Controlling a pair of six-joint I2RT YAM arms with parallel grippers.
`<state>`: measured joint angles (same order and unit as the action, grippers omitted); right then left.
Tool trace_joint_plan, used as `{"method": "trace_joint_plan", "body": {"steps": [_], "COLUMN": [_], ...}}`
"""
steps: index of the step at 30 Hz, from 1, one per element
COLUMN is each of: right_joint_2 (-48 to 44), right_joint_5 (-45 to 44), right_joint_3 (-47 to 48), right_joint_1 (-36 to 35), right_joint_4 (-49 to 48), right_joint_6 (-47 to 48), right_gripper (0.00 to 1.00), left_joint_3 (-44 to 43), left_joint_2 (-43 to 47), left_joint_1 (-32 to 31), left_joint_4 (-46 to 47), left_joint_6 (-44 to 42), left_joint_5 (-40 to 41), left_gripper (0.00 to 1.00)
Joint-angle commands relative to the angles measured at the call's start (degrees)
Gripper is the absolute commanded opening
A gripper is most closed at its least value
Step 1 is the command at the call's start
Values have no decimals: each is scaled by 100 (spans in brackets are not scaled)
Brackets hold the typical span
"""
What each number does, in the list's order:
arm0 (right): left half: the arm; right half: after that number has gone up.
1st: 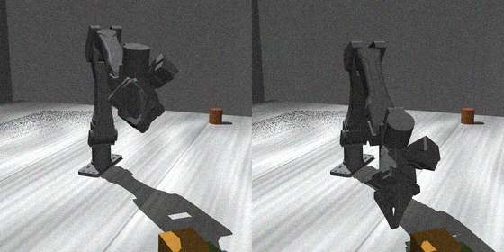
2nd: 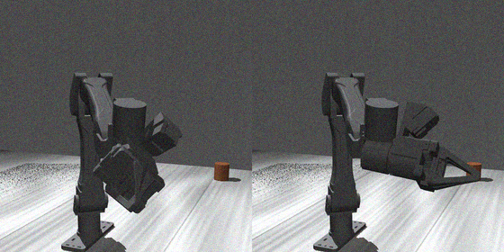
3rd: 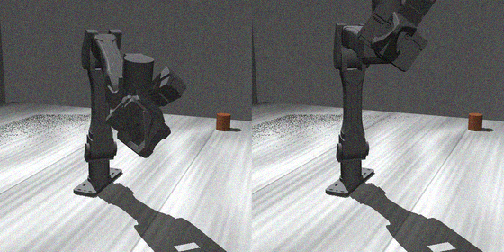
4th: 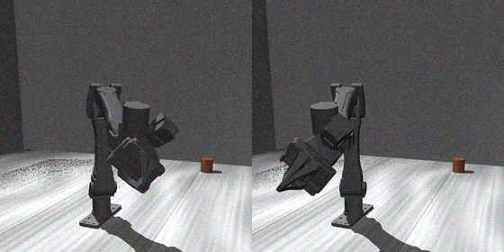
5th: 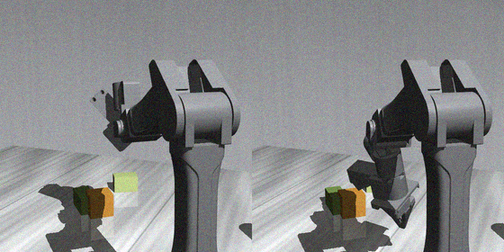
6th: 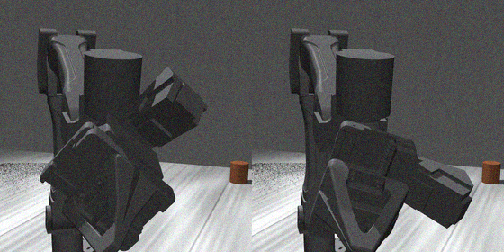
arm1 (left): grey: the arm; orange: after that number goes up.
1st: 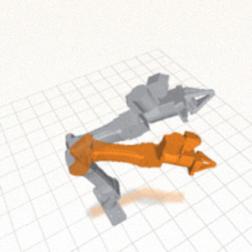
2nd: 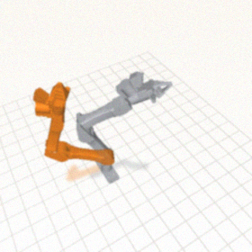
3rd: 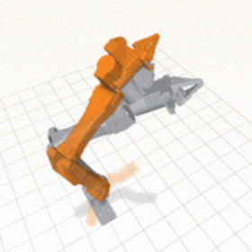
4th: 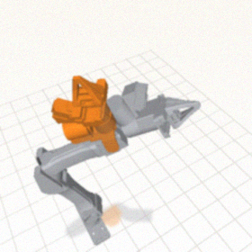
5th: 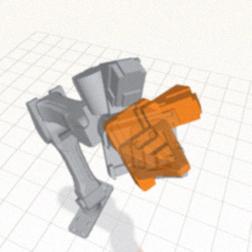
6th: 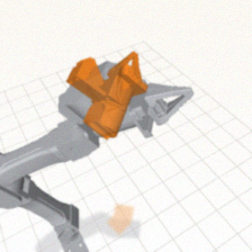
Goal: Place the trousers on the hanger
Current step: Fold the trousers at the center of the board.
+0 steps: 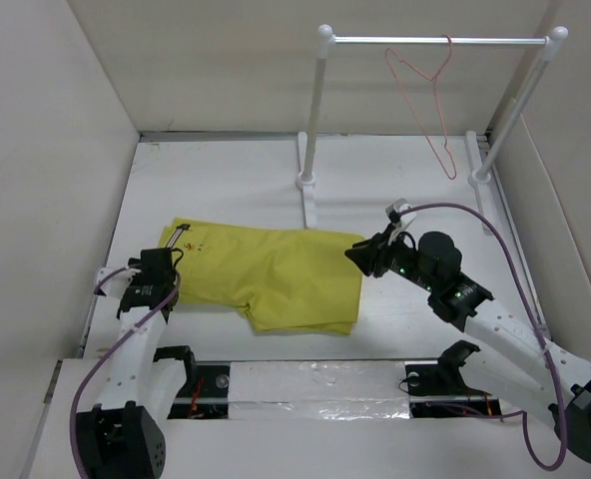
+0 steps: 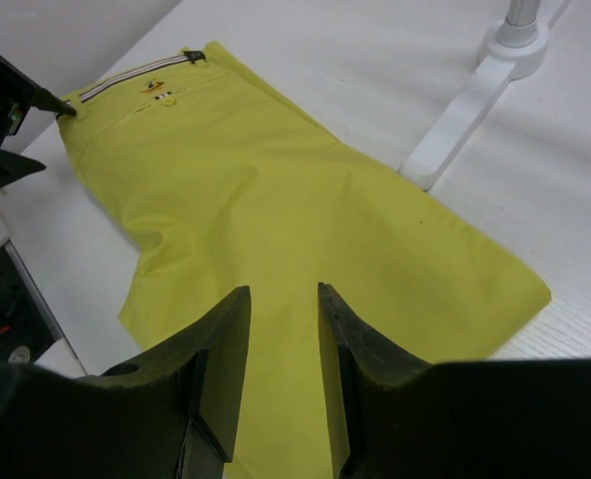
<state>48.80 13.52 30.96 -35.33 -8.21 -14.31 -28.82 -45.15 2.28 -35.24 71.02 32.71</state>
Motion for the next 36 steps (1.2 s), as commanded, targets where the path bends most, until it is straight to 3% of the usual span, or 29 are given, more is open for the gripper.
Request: {"method": "trace_joint_plan", "body": {"steps": [1, 4, 8, 12, 14, 18, 22, 28, 36], "right_joint_2": [-63, -2, 253, 297, 323, 411, 446, 517, 596], "right_joint_5": [54, 282, 459, 511, 503, 503, 441, 424, 459], "right_joint_3": [-2, -81, -108, -108, -108, -108, -108, -117, -117], "right_joint_1": [-35, -35, -35, -35, -35, -35, 17, 131, 132], "right_joint_4": [-365, -594, -788, -831, -840, -867, -884, -911, -919], "right_joint_6": [103, 77, 51, 68, 68, 59, 59, 59, 59], "right_gripper": [39, 38, 37, 36, 36, 35, 35, 35, 35], "left_joint_3": [297, 333, 447, 500, 579, 221, -840, -2416, -1400], "left_joint_2": [-91, 32, 129, -91, -91, -161, -459, -970, -496], "left_joint_1": [342, 343, 343, 80, 79, 10, -193, -1124, -1046], "left_joint_4": [948, 1344, 1968, 2257, 2469, 3048, 3182, 3182, 3463], "left_joint_6": [-782, -897, -1239, -1319, -1415, -1801, -1996, -2444, -2269], "left_joint_5": [-458, -528, -975, -898, -1002, -1458, -1732, -1909, -1461], "left_gripper": [79, 75, 78, 81, 76, 0, 0, 0, 0]}}
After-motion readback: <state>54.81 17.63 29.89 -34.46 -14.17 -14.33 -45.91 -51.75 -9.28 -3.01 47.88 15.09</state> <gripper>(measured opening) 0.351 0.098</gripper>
